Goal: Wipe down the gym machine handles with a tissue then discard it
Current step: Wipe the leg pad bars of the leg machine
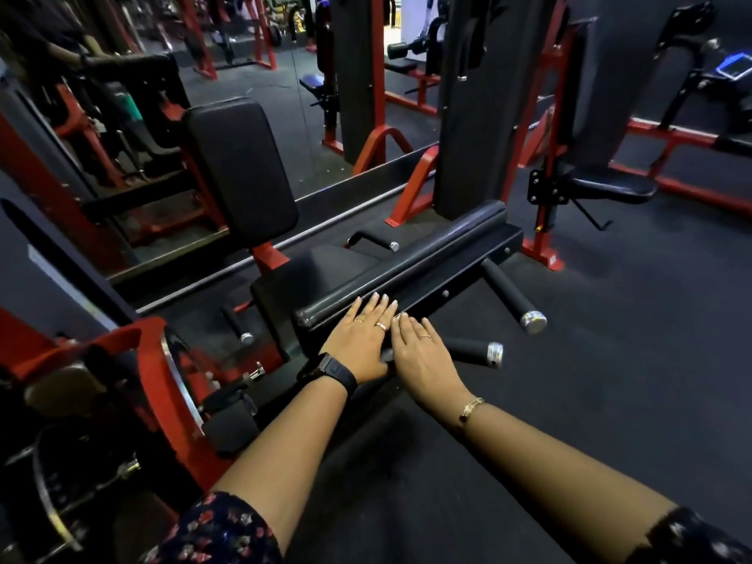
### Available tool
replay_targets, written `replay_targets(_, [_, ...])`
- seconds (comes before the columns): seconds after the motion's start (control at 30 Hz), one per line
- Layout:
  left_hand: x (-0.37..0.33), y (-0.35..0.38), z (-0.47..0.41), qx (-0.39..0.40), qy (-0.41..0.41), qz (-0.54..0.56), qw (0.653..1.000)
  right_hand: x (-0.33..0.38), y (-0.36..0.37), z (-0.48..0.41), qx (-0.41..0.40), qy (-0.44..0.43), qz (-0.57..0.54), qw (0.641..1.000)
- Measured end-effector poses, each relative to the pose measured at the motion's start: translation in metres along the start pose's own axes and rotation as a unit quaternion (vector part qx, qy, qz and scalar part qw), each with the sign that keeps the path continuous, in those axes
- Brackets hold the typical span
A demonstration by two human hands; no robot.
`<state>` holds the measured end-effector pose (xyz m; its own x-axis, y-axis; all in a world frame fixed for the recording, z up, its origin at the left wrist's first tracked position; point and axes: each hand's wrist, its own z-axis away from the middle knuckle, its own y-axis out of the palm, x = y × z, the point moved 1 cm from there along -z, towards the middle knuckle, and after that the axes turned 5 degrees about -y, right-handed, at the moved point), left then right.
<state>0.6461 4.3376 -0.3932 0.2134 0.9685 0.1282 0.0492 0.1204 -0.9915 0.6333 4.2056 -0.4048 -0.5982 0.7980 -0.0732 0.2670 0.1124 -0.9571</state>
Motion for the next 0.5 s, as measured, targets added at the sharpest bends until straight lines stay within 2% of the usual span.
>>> replay_targets(0.1, [0.000, 0.002, -0.001, -0.009, 0.007, 0.008, 1.000, -0.013, 0.003, 0.020, -0.028, -0.048, 0.072, 0.996])
replay_targets(0.17, [-0.001, 0.003, -0.001, -0.024, 0.006, 0.006, 1.000, -0.017, 0.002, 0.023, -0.026, -0.012, 0.099, 0.995])
replay_targets(0.27, [0.000, 0.004, -0.001, -0.019, 0.007, 0.005, 1.000, -0.004, 0.003, 0.008, -0.025, 0.067, 0.066, 0.995])
replay_targets(0.37, [0.000, 0.003, 0.000, -0.012, 0.002, 0.012, 1.000, 0.007, 0.012, 0.004, -0.058, 0.002, 0.048, 0.997])
replay_targets(0.5, [0.001, 0.001, 0.000, -0.006, 0.009, 0.027, 1.000, -0.017, 0.014, 0.029, -0.083, -0.111, 0.088, 0.986])
